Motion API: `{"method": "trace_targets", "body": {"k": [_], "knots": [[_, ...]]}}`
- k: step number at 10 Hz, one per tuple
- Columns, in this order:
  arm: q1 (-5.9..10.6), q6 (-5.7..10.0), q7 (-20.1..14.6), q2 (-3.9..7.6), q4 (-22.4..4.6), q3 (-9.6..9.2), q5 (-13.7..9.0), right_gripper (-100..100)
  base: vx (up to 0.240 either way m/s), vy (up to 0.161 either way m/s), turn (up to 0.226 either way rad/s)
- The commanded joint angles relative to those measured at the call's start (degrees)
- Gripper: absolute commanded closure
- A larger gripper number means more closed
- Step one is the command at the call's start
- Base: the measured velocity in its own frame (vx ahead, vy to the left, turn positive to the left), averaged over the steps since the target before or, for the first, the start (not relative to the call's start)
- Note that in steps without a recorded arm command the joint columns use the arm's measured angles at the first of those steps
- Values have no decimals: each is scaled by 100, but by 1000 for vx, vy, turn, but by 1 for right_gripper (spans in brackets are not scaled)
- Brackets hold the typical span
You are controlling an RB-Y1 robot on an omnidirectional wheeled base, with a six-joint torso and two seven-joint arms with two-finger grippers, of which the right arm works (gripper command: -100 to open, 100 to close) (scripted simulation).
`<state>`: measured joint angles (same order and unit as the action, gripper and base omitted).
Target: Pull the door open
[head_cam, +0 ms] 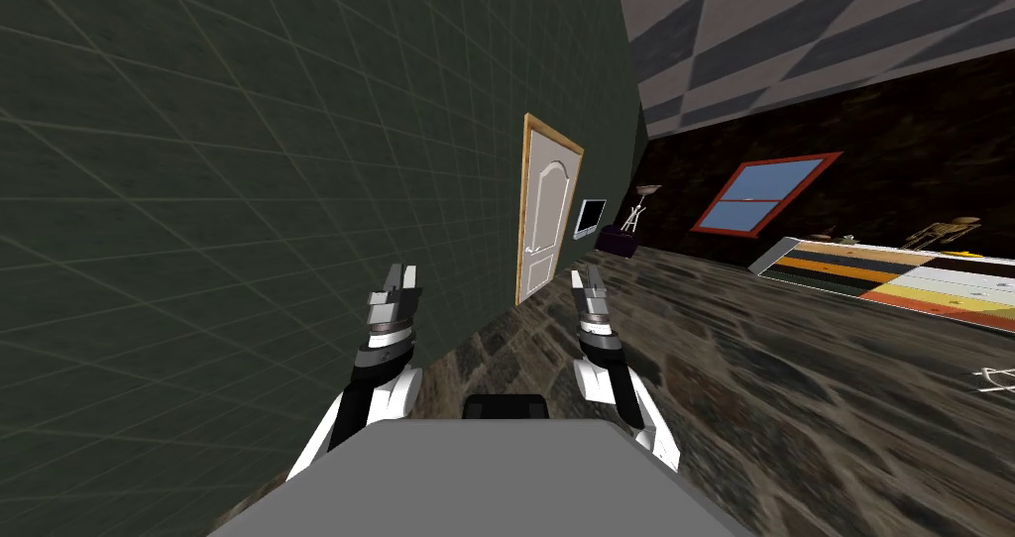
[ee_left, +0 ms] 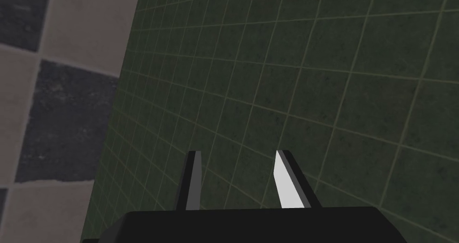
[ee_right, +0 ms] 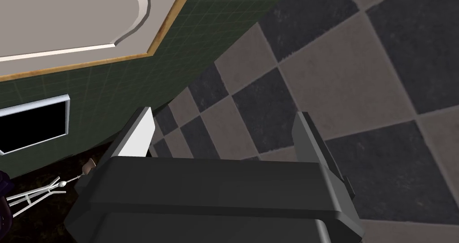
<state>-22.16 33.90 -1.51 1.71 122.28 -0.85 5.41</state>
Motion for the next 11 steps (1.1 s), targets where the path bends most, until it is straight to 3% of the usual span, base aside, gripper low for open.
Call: {"method": "trace_targets", "body": {"k": [1,11], "knots": [[85,42,-57,77,-263,-2,2,-100,108,-72,94],[611,166,-274,348,-1530,-9,35,-100,92,-74,79]]}}
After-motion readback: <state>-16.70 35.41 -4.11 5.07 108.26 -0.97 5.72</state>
